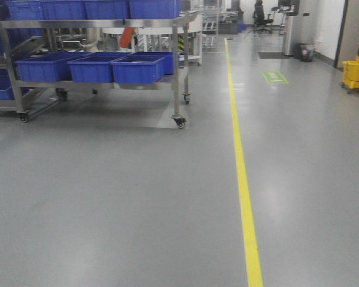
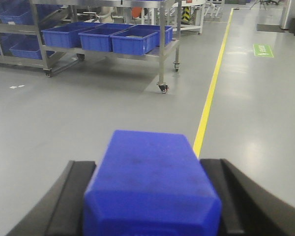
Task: Pick and sort blue part to right shelf
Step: 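Drive the base to the blue bin shelf holding both parts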
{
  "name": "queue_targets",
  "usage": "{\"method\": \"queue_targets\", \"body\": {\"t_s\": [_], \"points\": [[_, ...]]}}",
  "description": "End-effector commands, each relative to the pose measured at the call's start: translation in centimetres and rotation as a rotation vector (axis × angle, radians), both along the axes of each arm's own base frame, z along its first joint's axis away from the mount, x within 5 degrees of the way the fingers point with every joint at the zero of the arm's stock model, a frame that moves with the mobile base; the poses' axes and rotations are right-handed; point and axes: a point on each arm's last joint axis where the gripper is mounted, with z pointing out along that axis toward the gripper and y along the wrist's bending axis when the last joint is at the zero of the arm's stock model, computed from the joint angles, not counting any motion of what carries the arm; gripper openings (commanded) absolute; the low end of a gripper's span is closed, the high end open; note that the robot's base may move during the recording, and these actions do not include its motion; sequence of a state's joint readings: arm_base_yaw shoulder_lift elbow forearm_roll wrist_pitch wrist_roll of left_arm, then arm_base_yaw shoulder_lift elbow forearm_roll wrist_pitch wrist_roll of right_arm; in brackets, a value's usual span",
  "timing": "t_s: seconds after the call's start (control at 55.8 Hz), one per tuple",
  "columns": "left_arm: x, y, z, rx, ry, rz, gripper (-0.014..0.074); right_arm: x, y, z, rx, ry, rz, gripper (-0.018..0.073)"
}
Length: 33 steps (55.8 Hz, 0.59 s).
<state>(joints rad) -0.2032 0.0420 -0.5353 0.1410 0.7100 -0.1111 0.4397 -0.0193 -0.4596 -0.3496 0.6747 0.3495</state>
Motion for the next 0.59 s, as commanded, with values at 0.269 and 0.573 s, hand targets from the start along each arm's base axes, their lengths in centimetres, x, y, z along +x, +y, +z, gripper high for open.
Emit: {"method": "queue_targets", "body": {"t_s": [0.269,0.573], "points": [[0.16,-0.10,1.57,-0.015,-0.092,-0.008,0.0335,-0.40,-0.08,1.58,0.000,-0.121,0.011,0.0199],[0.16,-0.10,1.57,-0.015,-0.092,-0.008,0.0335,-0.40,-0.08,1.58,0.000,-0.121,0.011,0.0199]]}}
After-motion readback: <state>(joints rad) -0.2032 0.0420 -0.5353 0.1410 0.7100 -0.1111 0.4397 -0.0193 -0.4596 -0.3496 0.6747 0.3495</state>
